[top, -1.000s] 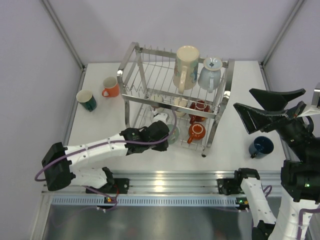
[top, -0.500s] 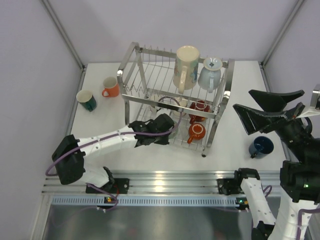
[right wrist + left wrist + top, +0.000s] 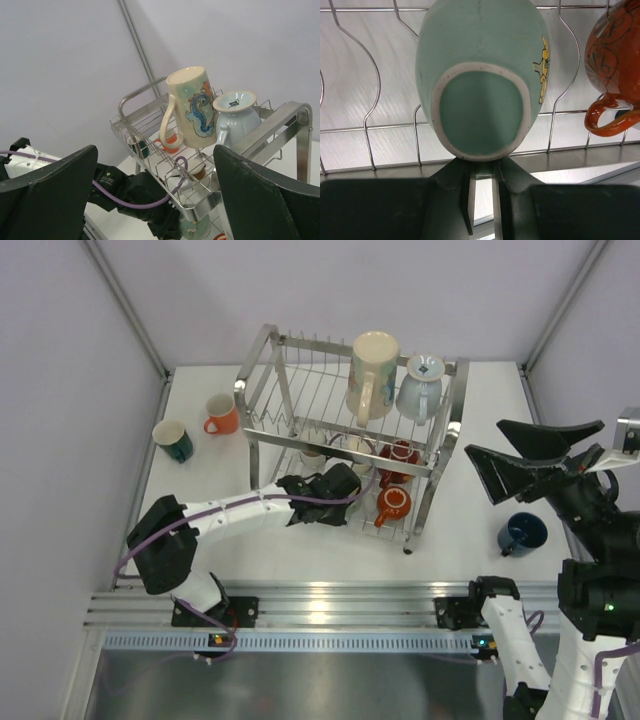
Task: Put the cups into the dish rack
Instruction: Place the cup upside down on the dish rack
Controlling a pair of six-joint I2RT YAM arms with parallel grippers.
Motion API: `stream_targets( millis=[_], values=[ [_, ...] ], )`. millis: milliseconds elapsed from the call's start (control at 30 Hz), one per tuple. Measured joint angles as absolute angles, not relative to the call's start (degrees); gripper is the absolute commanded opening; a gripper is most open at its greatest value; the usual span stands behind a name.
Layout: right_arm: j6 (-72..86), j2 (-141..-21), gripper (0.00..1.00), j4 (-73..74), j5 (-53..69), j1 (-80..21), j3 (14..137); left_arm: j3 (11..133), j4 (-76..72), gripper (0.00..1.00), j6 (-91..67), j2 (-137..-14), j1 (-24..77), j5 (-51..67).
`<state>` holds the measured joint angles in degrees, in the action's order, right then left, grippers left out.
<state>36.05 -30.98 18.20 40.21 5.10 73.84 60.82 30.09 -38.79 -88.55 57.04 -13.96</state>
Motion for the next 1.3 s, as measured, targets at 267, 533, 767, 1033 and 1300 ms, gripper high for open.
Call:
stream_targets(
  millis=[267,533,767,1033,1300],
  values=[
    [35.5,-30.7,0.99,18.6,40.1,5.1,73.5,63.5,29.2,0.11,-37.8,-92.2,57.0,-13.7],
    [34.6,-30.7,0.99,19.1,40.1,5.1,73.5,64.8,28.2,0.24,-37.3,-93.6,57.0,-12.9],
    [34.5,-30.7,0.99,19.4,40.0,5.1,73.5,64.8,28.1,0.30,-37.3,-93.6,56.9,-12.5],
    [34.5,-30.7,0.99,19.5,39.7,5.1,73.5,64.8,28.2,0.41,-37.3,-93.6,56.9,-11.3],
    [34.5,-30.7,0.99,20.6,39.4,5.1,73.5,64.0,28.4,0.42,-37.3,-91.9,56.9,-10.9]
  ],
)
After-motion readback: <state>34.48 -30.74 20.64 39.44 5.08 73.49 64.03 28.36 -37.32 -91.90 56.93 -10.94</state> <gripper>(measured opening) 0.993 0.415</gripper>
